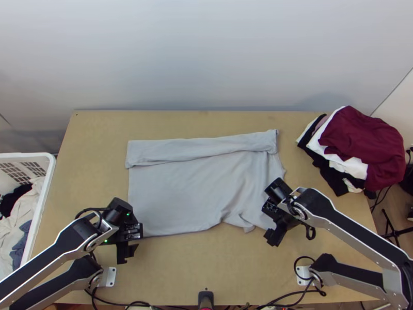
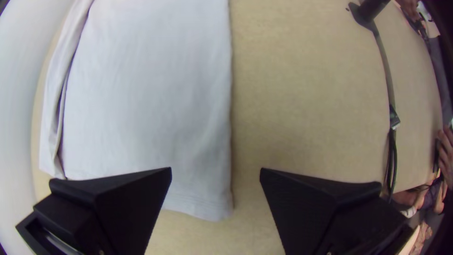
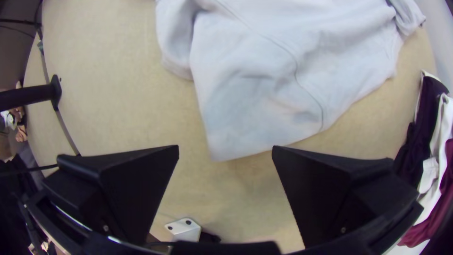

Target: Fold the t-shirt

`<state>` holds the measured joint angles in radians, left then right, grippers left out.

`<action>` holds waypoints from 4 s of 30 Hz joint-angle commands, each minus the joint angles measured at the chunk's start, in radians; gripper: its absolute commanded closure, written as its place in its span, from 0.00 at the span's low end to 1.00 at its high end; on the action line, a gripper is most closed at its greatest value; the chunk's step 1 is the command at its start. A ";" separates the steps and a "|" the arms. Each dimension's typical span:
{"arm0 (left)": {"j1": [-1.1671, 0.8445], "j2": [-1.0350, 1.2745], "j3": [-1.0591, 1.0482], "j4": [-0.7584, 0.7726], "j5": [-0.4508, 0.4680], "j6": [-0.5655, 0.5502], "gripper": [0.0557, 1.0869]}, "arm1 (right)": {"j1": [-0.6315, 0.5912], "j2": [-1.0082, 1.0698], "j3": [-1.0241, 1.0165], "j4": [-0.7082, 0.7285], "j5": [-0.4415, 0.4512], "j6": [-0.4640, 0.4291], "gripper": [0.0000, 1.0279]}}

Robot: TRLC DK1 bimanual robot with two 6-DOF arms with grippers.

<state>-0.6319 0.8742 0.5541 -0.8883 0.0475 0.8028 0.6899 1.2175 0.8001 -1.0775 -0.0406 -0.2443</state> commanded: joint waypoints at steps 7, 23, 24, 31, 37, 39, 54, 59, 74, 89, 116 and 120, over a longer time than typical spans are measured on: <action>-0.005 0.025 -0.065 0.074 -0.017 0.013 0.14 | 0.008 0.062 -0.032 0.116 0.044 -0.001 0.16; 0.009 0.057 -0.057 0.135 -0.017 -0.004 0.25 | 0.013 0.117 -0.091 0.214 0.110 0.023 0.30; 0.015 0.055 -0.054 0.134 -0.017 -0.002 0.25 | 0.013 0.117 -0.093 0.214 0.110 0.022 0.31; 0.024 0.054 -0.059 0.134 -0.017 0.019 0.35 | 0.025 0.129 -0.110 0.214 0.110 0.037 0.45; 0.028 0.039 -0.057 0.118 0.002 0.033 0.50 | 0.025 0.126 -0.108 0.215 0.110 0.031 0.66; 0.029 0.019 -0.043 0.106 0.014 0.035 0.57 | 0.023 0.122 -0.104 0.215 0.108 0.028 0.71; 0.037 0.006 -0.036 0.060 0.112 0.030 0.96 | 0.025 0.102 -0.093 0.215 0.108 0.017 0.97; 0.037 0.006 -0.059 0.063 0.117 0.032 0.96 | 0.025 0.102 -0.105 0.215 0.107 0.019 0.97; 0.089 0.017 -0.069 0.088 0.103 0.036 0.54 | 0.026 0.102 -0.098 0.215 0.107 0.019 0.97; 0.116 0.019 -0.054 0.065 0.141 0.050 0.96 | 0.017 0.102 -0.081 0.212 0.051 0.027 0.97; 0.658 0.296 0.400 -0.202 0.359 0.249 0.96 | -0.379 0.162 0.258 -0.210 -0.306 -0.283 0.97; 0.653 0.332 0.428 -0.186 0.368 0.242 0.96 | -0.377 0.189 0.281 -0.225 -0.308 -0.311 0.97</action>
<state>-0.0395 1.1255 0.9157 -1.0843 0.3969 1.0264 0.3653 1.3487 1.0275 -1.2213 -0.3237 -0.4610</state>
